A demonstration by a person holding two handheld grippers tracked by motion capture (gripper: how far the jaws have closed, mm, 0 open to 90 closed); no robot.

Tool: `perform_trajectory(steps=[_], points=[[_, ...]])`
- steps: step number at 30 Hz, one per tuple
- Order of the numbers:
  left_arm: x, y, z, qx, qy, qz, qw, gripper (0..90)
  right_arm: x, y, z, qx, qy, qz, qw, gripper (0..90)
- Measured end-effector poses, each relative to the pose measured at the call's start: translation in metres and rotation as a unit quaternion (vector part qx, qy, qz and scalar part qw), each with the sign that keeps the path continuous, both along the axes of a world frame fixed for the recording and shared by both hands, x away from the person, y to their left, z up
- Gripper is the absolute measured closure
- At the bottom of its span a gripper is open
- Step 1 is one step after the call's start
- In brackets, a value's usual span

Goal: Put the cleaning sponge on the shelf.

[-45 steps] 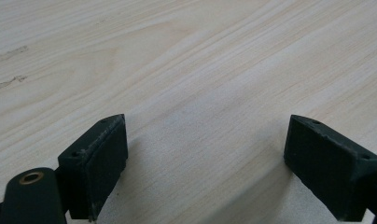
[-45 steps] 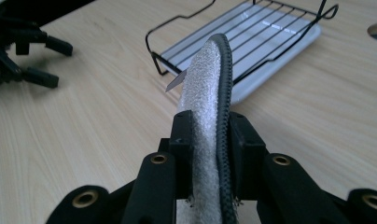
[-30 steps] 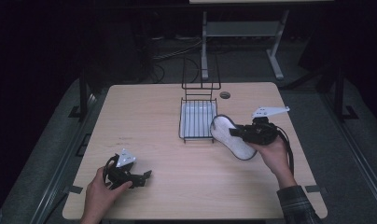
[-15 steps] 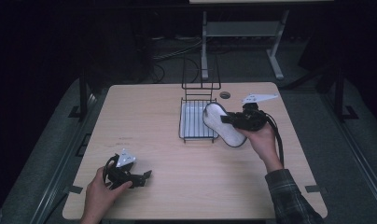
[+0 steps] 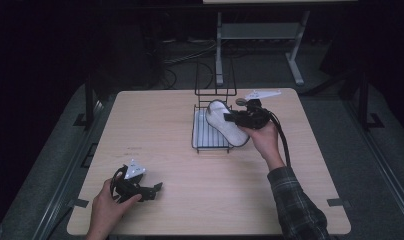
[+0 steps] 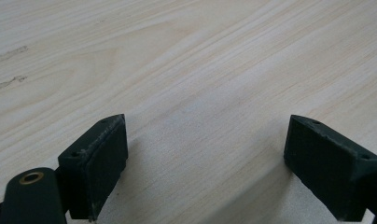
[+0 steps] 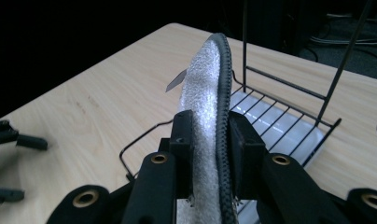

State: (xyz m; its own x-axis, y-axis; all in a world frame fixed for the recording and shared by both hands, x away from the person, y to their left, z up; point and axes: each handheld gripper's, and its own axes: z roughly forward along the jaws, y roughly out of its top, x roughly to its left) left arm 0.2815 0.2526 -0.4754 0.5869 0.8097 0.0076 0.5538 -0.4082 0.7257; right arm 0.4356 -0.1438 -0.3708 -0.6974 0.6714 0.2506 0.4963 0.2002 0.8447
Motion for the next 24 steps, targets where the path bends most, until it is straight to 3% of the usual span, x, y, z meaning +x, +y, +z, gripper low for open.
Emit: perform_trajectory(steps=[7, 11, 18, 24], points=[[0.000, 0.000, 0.000, 0.000, 0.000, 0.000, 1.0000, 12.9, 0.015, 0.009, -0.007, 0.012, -0.001, -0.005, 0.9999, 73.8], [0.000, 0.000, 0.000, -0.001, 0.000, 0.000, 1.0000, 12.9, 0.023, 0.015, -0.011, 0.014, 0.017, -0.003, 0.9998, 73.7], [0.000, 0.000, 0.000, 0.001, 0.000, 0.000, 1.0000, 12.9, 0.035, 0.024, -0.019, 0.011, 0.017, -0.006, 0.9998, 73.5], [0.000, 0.000, 0.000, 0.001, 0.000, 0.000, 1.0000, 12.9, 0.037, 0.027, -0.027, 0.014, 0.038, -0.003, 0.9992, 73.1]])
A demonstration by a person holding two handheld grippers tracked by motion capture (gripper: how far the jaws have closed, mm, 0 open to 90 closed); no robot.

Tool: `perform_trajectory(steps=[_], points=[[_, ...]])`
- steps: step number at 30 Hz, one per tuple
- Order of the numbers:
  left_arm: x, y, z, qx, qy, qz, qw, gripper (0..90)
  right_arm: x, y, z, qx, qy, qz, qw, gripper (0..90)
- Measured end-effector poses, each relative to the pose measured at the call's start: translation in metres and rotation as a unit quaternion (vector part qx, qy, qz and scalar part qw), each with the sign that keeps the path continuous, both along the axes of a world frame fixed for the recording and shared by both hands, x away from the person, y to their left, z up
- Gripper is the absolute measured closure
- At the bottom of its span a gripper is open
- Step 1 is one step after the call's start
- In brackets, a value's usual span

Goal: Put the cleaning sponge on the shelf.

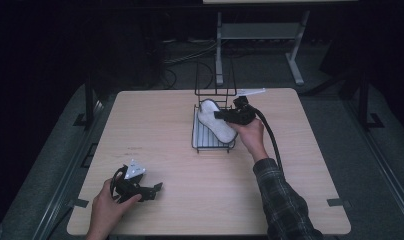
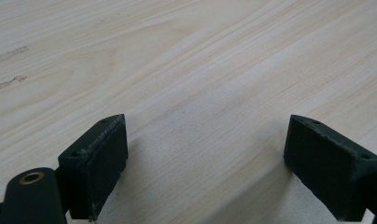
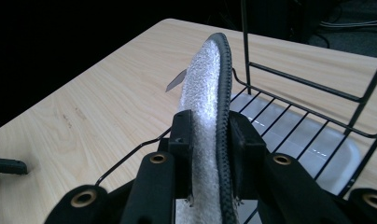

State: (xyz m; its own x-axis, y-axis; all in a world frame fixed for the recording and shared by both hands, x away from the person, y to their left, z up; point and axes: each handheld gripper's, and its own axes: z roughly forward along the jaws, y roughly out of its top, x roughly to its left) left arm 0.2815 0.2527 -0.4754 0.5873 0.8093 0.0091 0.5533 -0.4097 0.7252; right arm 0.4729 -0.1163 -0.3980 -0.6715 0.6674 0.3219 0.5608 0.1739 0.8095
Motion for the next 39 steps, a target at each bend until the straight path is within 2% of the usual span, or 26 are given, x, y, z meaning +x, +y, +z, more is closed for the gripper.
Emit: perform_trajectory(steps=[5, 9, 17, 29, 31, 37, 39], points=[[0.000, 0.000, 0.000, 0.000, 0.000, 0.000, 1.0000, 12.9, 0.001, 0.003, -0.002, -0.001, -0.001, 0.003, 1.0000, 72.9], [0.000, 0.000, 0.000, 0.000, 0.000, 0.000, 1.0000, 12.9, 0.001, 0.005, -0.006, -0.007, 0.008, 0.003, 0.9999, 72.3], [0.000, 0.000, 0.000, 0.000, 0.000, 0.000, 1.0000, 12.9, 0.003, 0.005, -0.008, -0.015, 0.004, -0.002, 0.9999, 69.7], [0.000, 0.000, 0.000, 0.000, 0.000, 0.000, 1.0000, 12.9, 0.003, 0.003, -0.008, -0.033, 0.003, -0.020, 0.9993, 51.9], [0.000, 0.000, 0.000, 0.000, 0.000, 0.000, 1.0000, 12.9, 0.004, 0.000, -0.007, -0.040, -0.005, -0.024, 0.9989, 48.2], [0.000, 0.000, 0.000, 0.000, 0.000, 0.000, 1.0000, 12.9, 0.002, -0.011, -0.003, -0.052, -0.012, -0.031, 0.9981, 49.3], [0.000, 0.000, 0.000, 0.000, 0.000, 0.000, 1.0000, 12.9, 0.000, -0.017, -0.002, -0.050, -0.017, -0.034, 0.9980, 54.8]])
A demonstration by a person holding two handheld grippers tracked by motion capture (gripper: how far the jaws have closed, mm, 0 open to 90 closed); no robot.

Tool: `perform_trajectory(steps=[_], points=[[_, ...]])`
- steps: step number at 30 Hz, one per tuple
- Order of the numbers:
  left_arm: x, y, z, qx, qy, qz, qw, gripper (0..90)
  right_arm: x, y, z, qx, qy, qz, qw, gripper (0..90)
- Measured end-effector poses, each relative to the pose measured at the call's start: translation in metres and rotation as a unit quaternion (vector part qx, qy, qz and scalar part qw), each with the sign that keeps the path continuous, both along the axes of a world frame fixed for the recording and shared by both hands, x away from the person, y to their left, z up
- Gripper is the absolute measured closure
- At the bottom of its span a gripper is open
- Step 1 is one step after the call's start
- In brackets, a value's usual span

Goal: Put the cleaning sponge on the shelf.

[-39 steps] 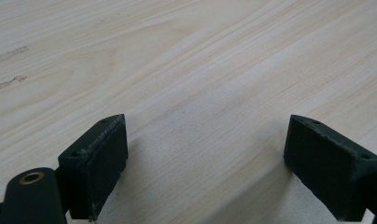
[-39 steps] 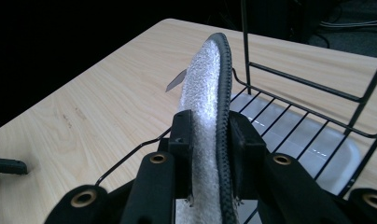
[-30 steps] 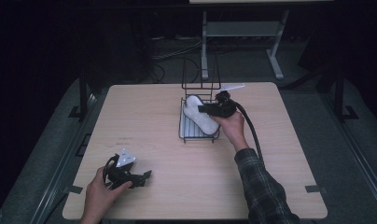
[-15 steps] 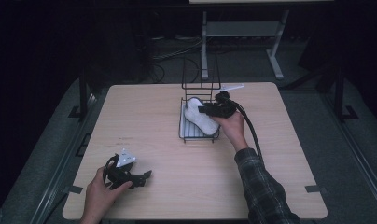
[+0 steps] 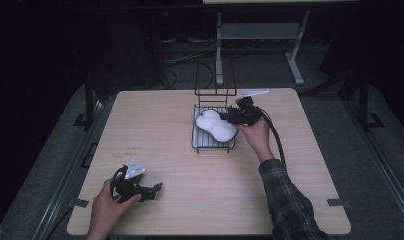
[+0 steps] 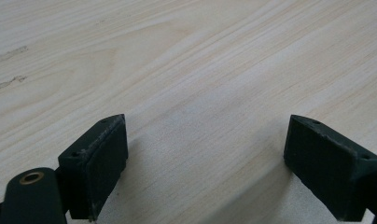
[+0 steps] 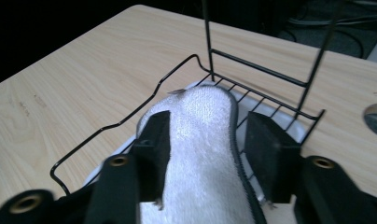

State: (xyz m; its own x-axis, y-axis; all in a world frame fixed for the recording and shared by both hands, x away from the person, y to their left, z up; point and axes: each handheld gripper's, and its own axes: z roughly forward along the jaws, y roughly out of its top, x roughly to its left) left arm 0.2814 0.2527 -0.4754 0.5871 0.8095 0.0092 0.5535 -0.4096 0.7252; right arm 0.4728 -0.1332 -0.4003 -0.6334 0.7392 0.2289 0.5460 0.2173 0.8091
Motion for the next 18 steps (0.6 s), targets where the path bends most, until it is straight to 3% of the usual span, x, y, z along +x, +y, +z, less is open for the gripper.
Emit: perform_trajectory(steps=[3, 4, 6, 8, 10, 14, 18], points=[[0.000, 0.000, 0.000, -0.001, 0.000, 0.000, 1.0000, 12.9, -0.003, -0.010, -0.001, -0.010, -0.004, -0.006, 0.9999, 66.7], [0.000, 0.000, 0.000, -0.001, 0.000, 0.000, 1.0000, 12.9, -0.003, -0.010, -0.001, -0.010, -0.004, -0.006, 0.9999, 66.7], [0.000, 0.000, 0.000, -0.001, 0.000, 0.000, 1.0000, 12.9, -0.006, -0.021, -0.006, -0.023, -0.002, -0.014, 0.9996, 79.5], [0.000, 0.000, 0.000, -0.001, 0.000, 0.000, 1.0000, 12.8, -0.006, -0.026, -0.009, -0.036, -0.003, -0.020, 0.9991, 84.6], [0.000, 0.000, 0.000, -0.001, 0.000, 0.000, 1.0000, 12.8, -0.006, -0.030, -0.014, -0.056, 0.000, -0.023, 0.9982, 86.6], [0.000, 0.000, 0.000, -0.001, 0.000, 0.000, 1.0000, 12.9, -0.007, -0.032, -0.021, -0.071, 0.012, -0.016, 0.9973, 88.1], [0.000, 0.000, 0.000, -0.001, 0.000, 0.000, 1.0000, 12.8, -0.011, -0.030, -0.023, -0.068, 0.010, -0.004, 0.9977, 88.1]])
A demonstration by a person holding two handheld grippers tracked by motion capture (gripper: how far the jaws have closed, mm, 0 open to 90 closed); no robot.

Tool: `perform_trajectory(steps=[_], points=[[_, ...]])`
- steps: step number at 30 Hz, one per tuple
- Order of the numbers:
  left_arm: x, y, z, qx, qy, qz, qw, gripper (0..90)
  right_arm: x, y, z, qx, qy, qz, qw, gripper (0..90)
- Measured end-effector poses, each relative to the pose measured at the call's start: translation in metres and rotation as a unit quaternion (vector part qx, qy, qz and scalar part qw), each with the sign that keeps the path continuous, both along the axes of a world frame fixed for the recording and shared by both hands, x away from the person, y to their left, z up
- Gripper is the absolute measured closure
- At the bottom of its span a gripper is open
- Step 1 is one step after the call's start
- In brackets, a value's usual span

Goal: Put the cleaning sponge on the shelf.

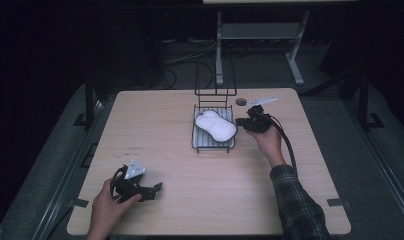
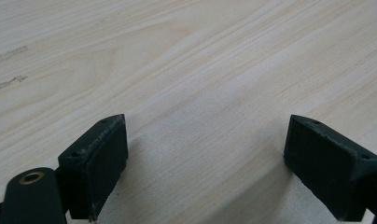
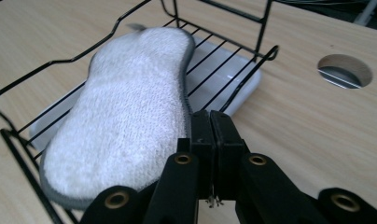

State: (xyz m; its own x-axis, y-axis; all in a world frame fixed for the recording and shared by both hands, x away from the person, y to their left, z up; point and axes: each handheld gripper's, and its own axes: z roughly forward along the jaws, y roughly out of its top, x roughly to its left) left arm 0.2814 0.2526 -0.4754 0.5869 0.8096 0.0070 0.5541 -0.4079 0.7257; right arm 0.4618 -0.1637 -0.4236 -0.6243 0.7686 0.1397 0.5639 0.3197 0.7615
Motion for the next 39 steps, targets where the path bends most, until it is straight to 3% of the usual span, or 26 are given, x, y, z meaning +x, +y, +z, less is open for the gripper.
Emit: perform_trajectory(steps=[12, 19, 25, 33, 34, 36, 39], points=[[0.000, 0.000, 0.000, 0.000, 0.000, 0.000, 1.0000, 12.8, -0.020, 0.019, 0.002, -0.012, -0.013, 0.064, 0.9978, 88.0], [0.000, 0.000, 0.000, 0.000, 0.000, 0.000, 1.0000, 12.8, -0.024, 0.017, 0.007, 0.000, -0.018, 0.059, 0.9981, 87.9], [0.000, 0.000, 0.000, 0.000, 0.000, 0.000, 1.0000, 12.9, -0.025, 0.012, 0.009, 0.000, -0.009, 0.054, 0.9985, 86.5], [0.000, 0.000, 0.000, 0.000, 0.000, 0.000, 1.0000, 12.8, -0.039, -0.002, 0.008, 0.014, -0.012, 0.051, 0.9986, 69.9], [0.000, 0.000, 0.000, 0.000, 0.000, 0.000, 1.0000, 12.8, -0.045, -0.008, 0.009, 0.016, -0.010, 0.047, 0.9987, 62.0], [0.000, 0.000, 0.000, 0.000, 0.000, 0.000, 1.0000, 12.8, -0.049, -0.011, 0.010, 0.017, -0.008, 0.043, 0.9989, 58.3], [0.000, 0.000, 0.000, 0.000, 0.000, 0.000, 1.0000, 12.8, -0.064, -0.024, 0.011, 0.012, -0.012, 0.032, 0.9994, 45.2]])
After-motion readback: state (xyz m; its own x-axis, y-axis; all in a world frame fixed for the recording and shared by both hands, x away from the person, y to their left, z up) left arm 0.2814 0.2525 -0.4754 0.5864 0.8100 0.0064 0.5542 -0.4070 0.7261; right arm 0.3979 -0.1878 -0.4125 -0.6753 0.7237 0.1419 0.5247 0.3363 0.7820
